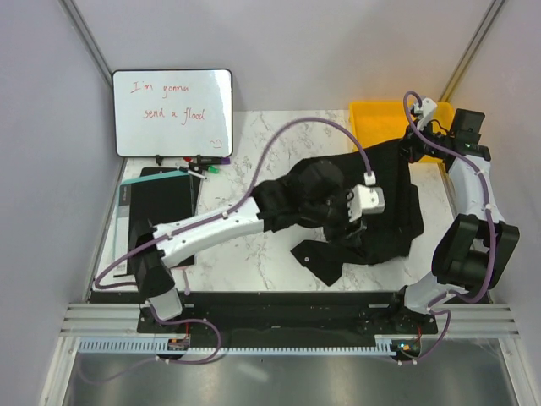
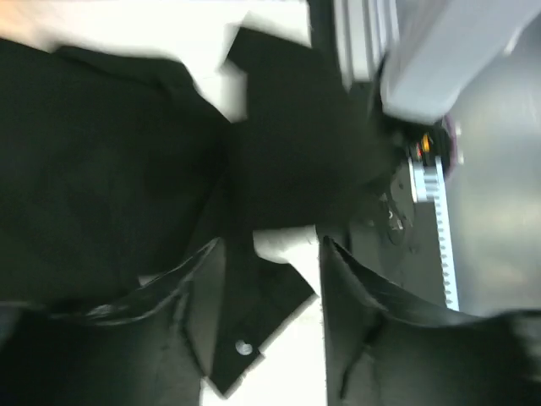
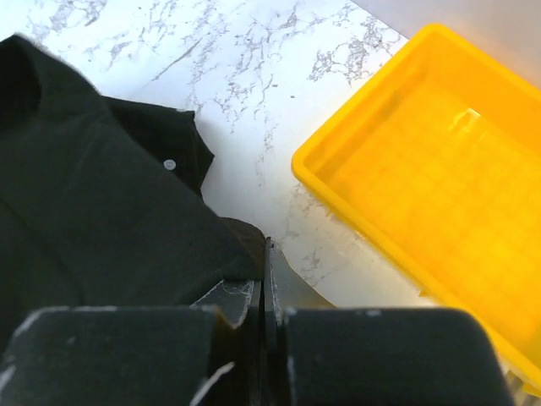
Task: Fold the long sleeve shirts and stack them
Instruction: Flatten the shirt out
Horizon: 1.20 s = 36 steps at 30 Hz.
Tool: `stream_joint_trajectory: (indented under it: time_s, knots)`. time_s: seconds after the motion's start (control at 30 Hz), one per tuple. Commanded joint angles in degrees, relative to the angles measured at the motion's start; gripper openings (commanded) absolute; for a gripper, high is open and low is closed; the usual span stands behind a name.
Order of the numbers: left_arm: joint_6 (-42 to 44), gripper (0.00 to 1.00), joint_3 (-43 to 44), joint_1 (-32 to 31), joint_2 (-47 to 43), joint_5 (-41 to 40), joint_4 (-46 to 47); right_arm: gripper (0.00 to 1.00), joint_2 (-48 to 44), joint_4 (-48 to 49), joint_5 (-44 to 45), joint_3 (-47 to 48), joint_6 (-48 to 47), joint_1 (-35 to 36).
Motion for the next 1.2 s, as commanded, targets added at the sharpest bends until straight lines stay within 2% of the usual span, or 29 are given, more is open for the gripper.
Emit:
stream_joint_trajectory:
  time_s: [0.0, 0.03, 0.07, 0.1, 0.13, 0.17, 0.27, 0.37, 0.47, 0.53, 0.77, 0.97, 1.17]
  knots:
    - [0.4, 0.78, -9.2, 6.4, -3.5, -0.5, -5.5, 0.0, -3.6, 0.9, -5.7, -0.3, 4.7, -1.9]
    - [-1.0, 0.79, -12.7, 10.1, -6.6, 0.9, -2.8, 0.0, -4.1, 0.8, -6.1, -0.7, 4.7, -2.4]
    - [-4.6, 0.79, -20.0, 13.8, -9.4, 2.7, 2.1, 0.0, -5.0, 0.9, -6.5, -1.0, 4.7, -2.5]
    - [-6.2, 0.81, -24.0, 20.1, -15.1, 1.9, 4.9, 0.0, -5.4, 1.0, -6.7, -1.2, 4.7, -2.6]
    - [-7.3, 0.82, -28.1, 22.3, -17.3, 0.0, 7.3, 0.0, -5.5, 1.1, -7.0, -1.4, 4.7, -2.6]
    - [-7.6, 0.84, -35.2, 23.7, -19.0, -3.2, 8.7, 0.0, -5.9, 1.1, -7.5, -1.5, 4.9, -2.6]
    - [-6.3, 0.79, -44.8, 24.2, -21.5, -7.0, 12.1, 0.0, -6.4, 2.0, -7.6, -2.0, 5.8, -2.6]
    - [-6.6, 0.74, -50.1, 23.6, -19.7, -10.9, 17.0, 0.0, -7.1, 2.5, -7.2, -2.5, 6.2, -2.6]
    - [-6.3, 0.73, -53.0, 23.3, -17.5, -15.9, 23.3, 0.0, -7.5, 2.4, -7.1, -2.3, 6.7, -2.6]
    - [-5.6, 0.74, -54.5, 23.2, -17.4, -16.2, 28.7, 0.0, -7.5, 2.5, -6.6, -1.8, 7.1, -2.6]
    - [4.7, 0.66, -58.0, 17.8, -13.4, -18.4, 41.4, 0.0, -7.1, 2.7, -5.9, -1.5, 8.4, -2.6]
    - [8.2, 0.52, -55.6, 14.8, -5.9, -24.3, 43.8, 0.0, -7.2, 2.7, -5.2, -1.5, 8.6, -2.6]
    - [8.7, 0.45, -54.6, 14.9, -2.7, -29.4, 46.1, 0.0, -7.3, 2.7, -5.1, -1.3, 8.6, -2.6]
